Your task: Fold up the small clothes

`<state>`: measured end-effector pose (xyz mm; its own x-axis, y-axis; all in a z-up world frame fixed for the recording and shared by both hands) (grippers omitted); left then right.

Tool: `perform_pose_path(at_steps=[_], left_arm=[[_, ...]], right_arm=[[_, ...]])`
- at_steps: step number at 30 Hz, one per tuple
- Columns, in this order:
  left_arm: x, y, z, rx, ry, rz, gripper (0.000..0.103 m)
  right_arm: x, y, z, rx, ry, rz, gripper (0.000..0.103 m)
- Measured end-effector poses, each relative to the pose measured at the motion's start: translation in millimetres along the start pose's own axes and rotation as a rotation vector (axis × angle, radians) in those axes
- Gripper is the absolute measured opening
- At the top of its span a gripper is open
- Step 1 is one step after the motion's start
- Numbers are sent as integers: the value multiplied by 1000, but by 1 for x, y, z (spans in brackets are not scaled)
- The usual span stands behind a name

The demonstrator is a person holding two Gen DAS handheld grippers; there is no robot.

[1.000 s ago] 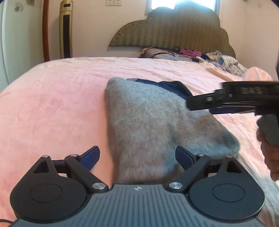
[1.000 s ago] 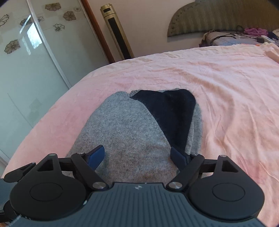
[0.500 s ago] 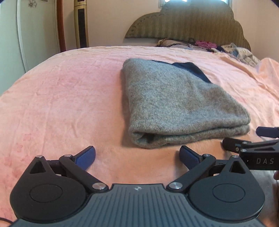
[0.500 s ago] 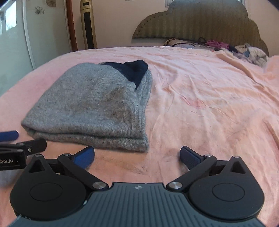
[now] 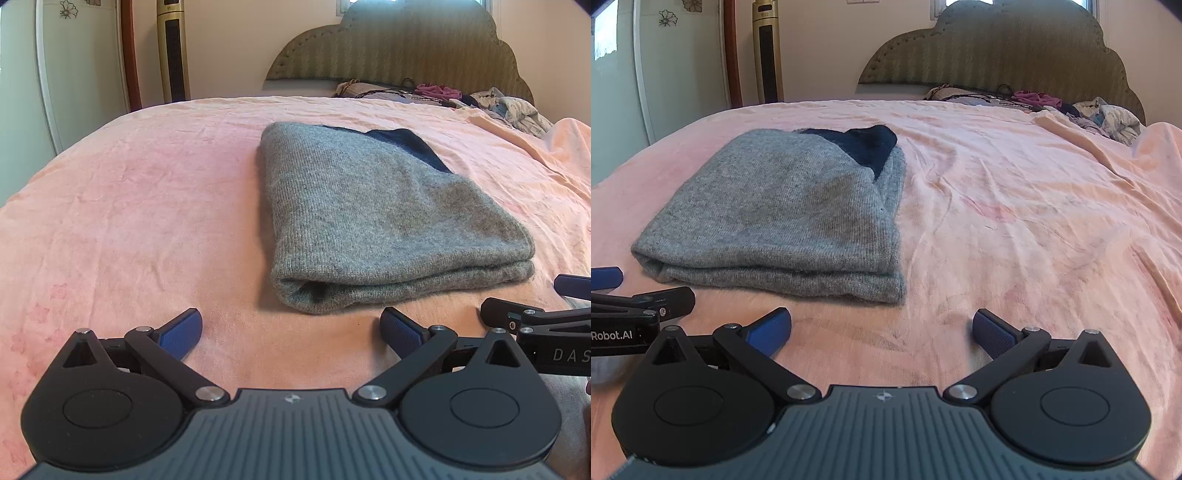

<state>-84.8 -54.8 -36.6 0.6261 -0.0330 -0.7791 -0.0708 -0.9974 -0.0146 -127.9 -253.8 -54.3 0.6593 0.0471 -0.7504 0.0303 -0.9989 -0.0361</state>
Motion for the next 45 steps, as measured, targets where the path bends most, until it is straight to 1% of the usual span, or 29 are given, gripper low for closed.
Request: perform_pose_path(at_steps=[30, 36, 45], left_arm=[[-1, 0, 0, -2, 2, 5, 103], [0, 2, -1, -3, -1, -9, 103], [-1, 2, 0, -5, 1, -7, 103]], right_arm=[[1, -1, -1, 3, 0, -3, 103], [1, -1, -1, 1, 0, 1, 103], [1, -1, -1, 3, 2, -7, 103]])
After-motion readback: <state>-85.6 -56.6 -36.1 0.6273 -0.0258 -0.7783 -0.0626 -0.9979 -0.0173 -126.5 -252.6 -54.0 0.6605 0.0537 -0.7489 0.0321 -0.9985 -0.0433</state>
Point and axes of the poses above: each gripper's, at about its wrist camera, not at the fingertips, and x roughly the way its jaws point, y to its right, z to its underside, the point moved 4 cm from there along x, roughly the way its jaws point, and after that the axes turned 10 degrees about -y, right-handed, at the moved point
